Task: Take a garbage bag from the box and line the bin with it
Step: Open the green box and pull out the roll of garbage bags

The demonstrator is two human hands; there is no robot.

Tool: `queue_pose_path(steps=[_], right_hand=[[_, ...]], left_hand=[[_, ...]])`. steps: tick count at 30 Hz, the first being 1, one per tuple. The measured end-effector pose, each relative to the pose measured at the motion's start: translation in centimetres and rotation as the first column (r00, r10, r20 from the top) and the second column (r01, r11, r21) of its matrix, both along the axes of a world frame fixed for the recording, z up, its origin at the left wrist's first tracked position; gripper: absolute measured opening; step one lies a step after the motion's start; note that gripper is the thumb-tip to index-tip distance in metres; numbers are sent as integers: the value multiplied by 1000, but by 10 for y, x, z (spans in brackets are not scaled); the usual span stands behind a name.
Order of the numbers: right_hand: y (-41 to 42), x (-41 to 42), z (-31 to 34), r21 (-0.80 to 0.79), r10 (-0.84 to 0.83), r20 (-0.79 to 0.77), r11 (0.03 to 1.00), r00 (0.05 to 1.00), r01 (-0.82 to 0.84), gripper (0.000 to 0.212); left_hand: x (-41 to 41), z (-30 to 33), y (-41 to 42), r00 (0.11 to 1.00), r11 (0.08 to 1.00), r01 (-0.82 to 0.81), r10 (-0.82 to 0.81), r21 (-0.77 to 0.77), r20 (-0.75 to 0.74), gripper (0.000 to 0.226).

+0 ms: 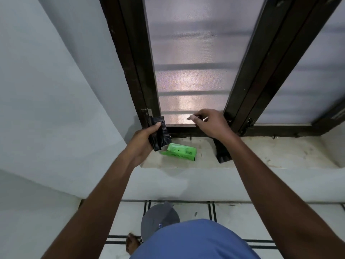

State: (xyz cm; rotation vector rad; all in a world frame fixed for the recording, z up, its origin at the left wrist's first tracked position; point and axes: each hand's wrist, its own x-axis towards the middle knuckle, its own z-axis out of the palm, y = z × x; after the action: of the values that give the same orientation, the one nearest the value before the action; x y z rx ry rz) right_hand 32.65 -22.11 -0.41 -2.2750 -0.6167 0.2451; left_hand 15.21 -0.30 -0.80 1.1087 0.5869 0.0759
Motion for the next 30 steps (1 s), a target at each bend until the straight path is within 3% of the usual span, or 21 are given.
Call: queue_pose_path(steps=[3,6,9,14,16,19,22,25,27,30], right_hand=[[-5,-6,-6,26,54,-70,998,996,-52,35],[-12,-9,-16,-89,113,-112,988,987,-123,42],[-17,-12,-34,-161,140,-200,972,970,-173,55],[-18,-16,-60,-136,79,-131,986,988,-97,76],[-16,-17,-69,-168,66,-106,982,992,-83,70],[-12,-23,-69,-150,15,-39,988,999,-20,42],[-8,-35,-59,-22,31,-67,999,997,-32,59],[-5,-43,-55,-18,84,-77,996,994,-85,67],[-2,-49,-50,54,57,-229,998,972,-45,63],[4,-59,-34,306,173,-618,952,767,32,58]], left_hand=[[1,-13,0,997,994,-67,64,-88,-37,53],[3,-22,-6,989,982,-138,129,-128,-78,54],[3,-28,-17,987,990,-130,123,-59,-103,38],[3,-38,-30,995,994,-2,13,106,-100,13],[4,-41,-33,997,993,-19,28,119,-77,6],[3,-43,-36,998,992,-30,37,122,-50,30],[0,-37,-41,1000,993,-4,7,122,-26,41],[-2,-35,-44,1000,993,2,-2,118,-2,39],[-3,-35,-44,1000,994,-5,5,109,2,39],[-6,-34,-42,998,995,-54,55,87,-10,25]])
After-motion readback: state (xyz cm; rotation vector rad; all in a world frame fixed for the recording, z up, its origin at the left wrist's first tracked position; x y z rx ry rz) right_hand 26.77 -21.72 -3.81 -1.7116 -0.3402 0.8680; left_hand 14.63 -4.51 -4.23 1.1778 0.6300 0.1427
